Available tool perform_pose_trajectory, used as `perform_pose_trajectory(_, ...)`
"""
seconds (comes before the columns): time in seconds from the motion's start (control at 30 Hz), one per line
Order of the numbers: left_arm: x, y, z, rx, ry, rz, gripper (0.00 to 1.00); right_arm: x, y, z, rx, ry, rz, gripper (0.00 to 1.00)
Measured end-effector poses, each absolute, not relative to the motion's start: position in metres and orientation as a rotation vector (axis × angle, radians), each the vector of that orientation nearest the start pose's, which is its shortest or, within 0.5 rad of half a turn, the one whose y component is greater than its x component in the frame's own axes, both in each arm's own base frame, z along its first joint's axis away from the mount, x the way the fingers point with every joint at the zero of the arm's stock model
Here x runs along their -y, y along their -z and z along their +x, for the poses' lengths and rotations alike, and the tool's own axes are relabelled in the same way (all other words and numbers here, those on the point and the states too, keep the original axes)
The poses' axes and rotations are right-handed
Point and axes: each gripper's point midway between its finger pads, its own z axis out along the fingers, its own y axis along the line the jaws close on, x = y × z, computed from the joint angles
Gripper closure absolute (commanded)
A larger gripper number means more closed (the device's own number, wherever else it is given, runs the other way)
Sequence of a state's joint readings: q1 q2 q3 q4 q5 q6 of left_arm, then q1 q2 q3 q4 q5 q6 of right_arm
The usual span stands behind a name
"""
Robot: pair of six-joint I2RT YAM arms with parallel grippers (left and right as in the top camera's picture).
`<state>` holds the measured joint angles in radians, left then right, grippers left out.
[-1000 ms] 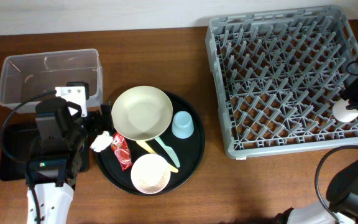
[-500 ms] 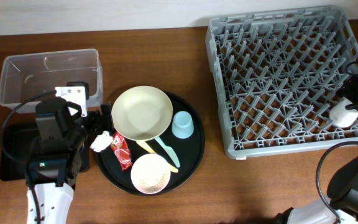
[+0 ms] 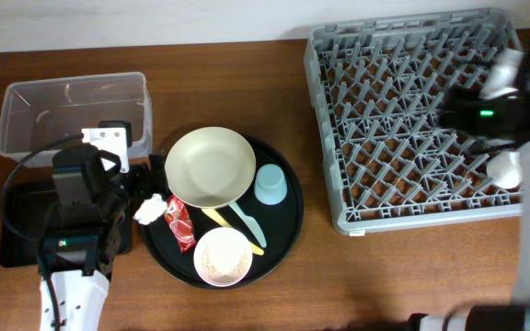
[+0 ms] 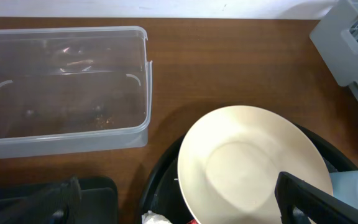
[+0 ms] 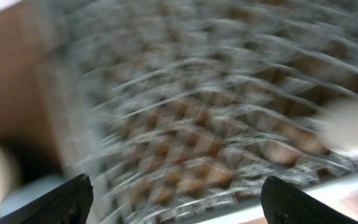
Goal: Sort waste into correct bins and load items into the dishwasher rack
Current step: 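Move the right gripper back and grasp the light-blue cup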
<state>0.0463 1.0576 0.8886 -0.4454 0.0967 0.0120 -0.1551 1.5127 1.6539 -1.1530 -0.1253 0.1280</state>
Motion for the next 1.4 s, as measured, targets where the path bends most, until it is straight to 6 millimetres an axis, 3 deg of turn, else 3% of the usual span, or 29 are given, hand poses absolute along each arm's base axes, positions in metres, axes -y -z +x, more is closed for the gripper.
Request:
perform_pose_trajectory(0.07,0.001,-0.22,0.343,-2.183,0.073,0.017,0.01,-0.028,-0.266,0.364,-2.585,-0.224,0.076,0.18)
perform_pose_trajectory(0.17,0.001,-0.22,0.343,-2.183,0.073,0.017,0.01,-0.109,-0.242,0.354,-2.655,-0.281,-0.243,0.18)
perform_pose_trajectory(0.27,0.001,-0.22,0.343,-2.182,0.072,0.018,0.01,-0.172,-0.191,0.342,-2.766,-0.26,-0.51,0.18)
perform_pose_trajectory(0.43,0.001,-0.221,0.343,-2.182,0.072,0.017,0.01,-0.241,-0.107,0.33,-2.837,-0.174,-0.845,0.18)
perform_pose_trajectory(0.5,0.001,-0.22,0.343,-2.182,0.073,0.017,0.01,-0.253,-0.084,0.324,-2.84,-0.092,-0.927,0.18)
perform_pose_trajectory(0.6,0.001,-0.221,0.343,-2.182,0.072,0.018,0.01,-0.257,-0.07,0.325,-2.834,0.011,-0.943,0.17)
perform_pose_trajectory(1.0,0.001,-0.22,0.343,-2.182,0.073,0.017,0.01,-0.26,-0.074,0.352,-2.742,0.038,-0.867,0.06)
perform_pose_trajectory(1.13,0.001,-0.221,0.343,-2.182,0.072,0.017,0.01,-0.259,-0.074,0.357,-2.75,-0.01,-0.84,0.14)
perform_pose_trajectory(1.27,0.001,-0.221,0.343,-2.182,0.072,0.017,0.01,-0.259,-0.074,0.357,-2.757,-0.033,-0.839,0.15)
perform_pose_trajectory(1.4,0.001,-0.221,0.343,-2.182,0.072,0.018,0.01,-0.262,-0.07,0.354,-2.761,-0.06,-0.844,0.25)
